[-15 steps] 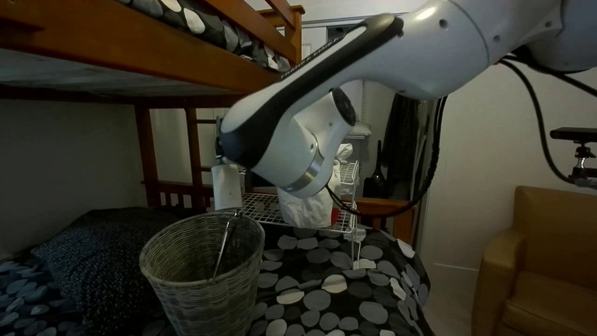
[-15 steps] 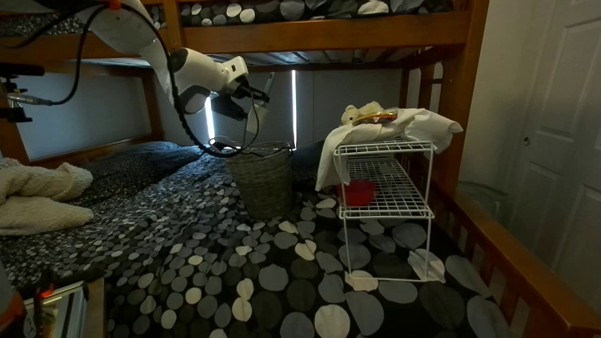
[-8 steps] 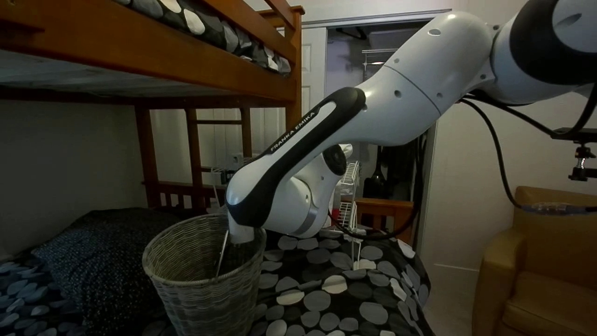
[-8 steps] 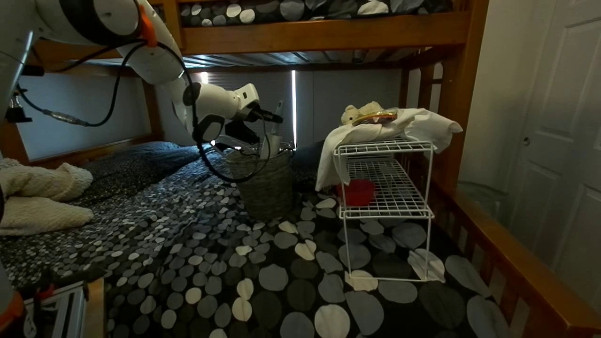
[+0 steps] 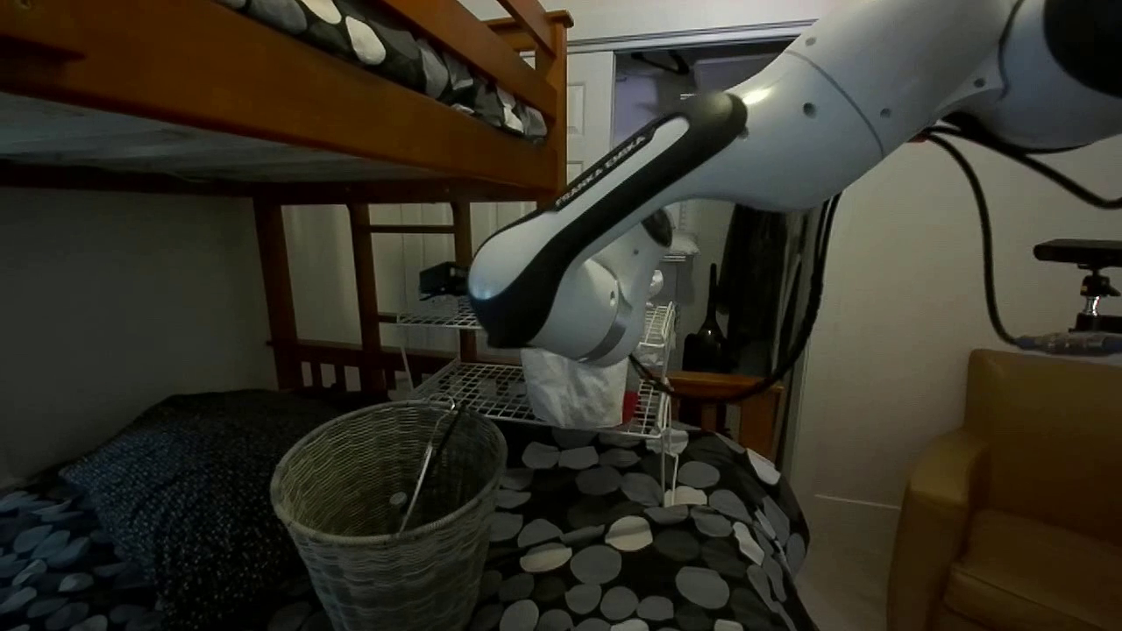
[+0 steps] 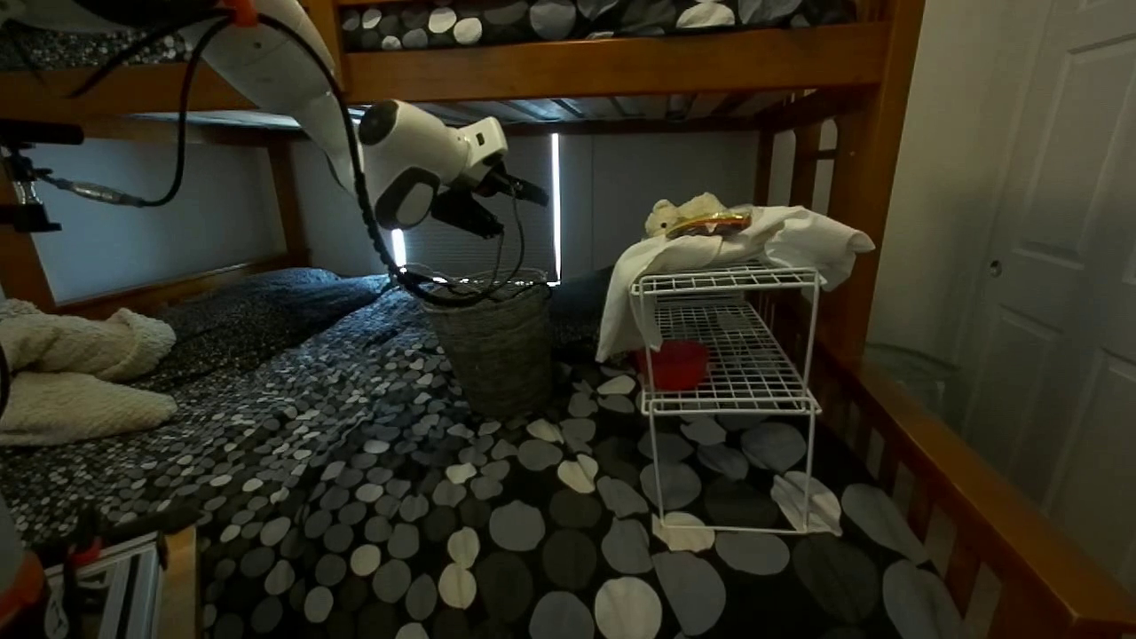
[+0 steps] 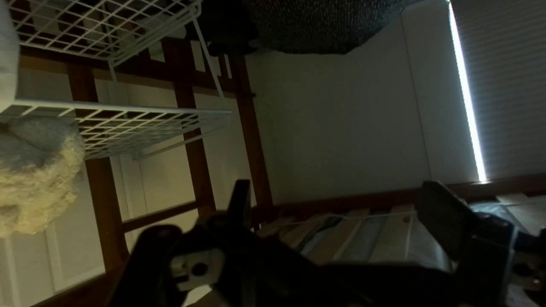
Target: Pick up the lint roller and put it in the basket
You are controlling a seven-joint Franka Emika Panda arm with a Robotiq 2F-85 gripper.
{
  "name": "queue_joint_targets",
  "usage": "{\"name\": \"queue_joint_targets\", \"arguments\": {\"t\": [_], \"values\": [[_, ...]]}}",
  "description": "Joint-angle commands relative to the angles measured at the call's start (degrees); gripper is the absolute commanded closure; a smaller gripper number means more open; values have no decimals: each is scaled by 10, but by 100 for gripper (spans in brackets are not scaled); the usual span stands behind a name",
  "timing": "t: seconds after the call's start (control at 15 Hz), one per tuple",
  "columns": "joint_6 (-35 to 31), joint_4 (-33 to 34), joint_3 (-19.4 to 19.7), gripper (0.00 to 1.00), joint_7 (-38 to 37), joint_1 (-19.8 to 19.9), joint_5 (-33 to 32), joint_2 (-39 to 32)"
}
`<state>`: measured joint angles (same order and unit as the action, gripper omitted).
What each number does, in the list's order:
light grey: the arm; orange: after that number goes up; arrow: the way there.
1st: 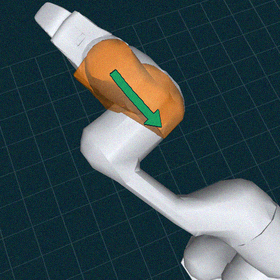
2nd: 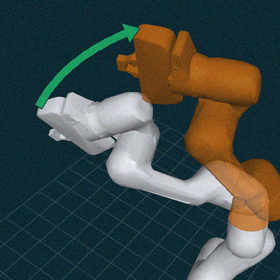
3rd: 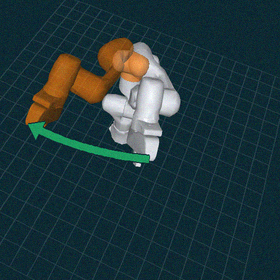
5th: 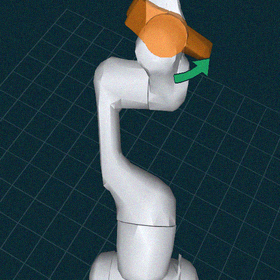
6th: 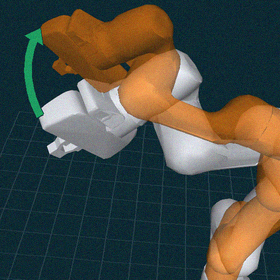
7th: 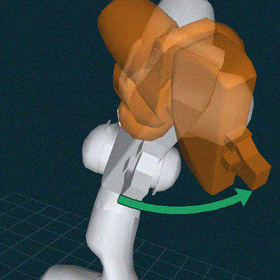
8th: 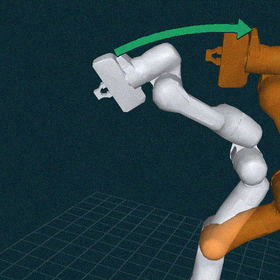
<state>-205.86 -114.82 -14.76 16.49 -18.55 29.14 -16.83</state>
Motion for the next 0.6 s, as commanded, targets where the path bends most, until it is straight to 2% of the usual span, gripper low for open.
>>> {"name": "queue_joint_targets", "arguments": {"t": [0.0, 0.07, 0.13, 0.2, 0.27, 0.4, 0.47, 0.53], "values": [[160, -94, -39, 0, -31, 113, -80, 119], [209, -95, -62, 0, -30, 153, -101, 136], [258, -78, -115, 1, -17, 203, -97, 143], [308, -37, -166, 0, 50, 239, -24, 139], [356, -2, -186, 0, 117, 258, 44, 137], [448, 60, -204, 0, 201, 291, 121, 136], [380, 15, -179, 0, 132, 256, 61, 138], [414, 39, -188, 0, 163, 268, 90, 139]]}}
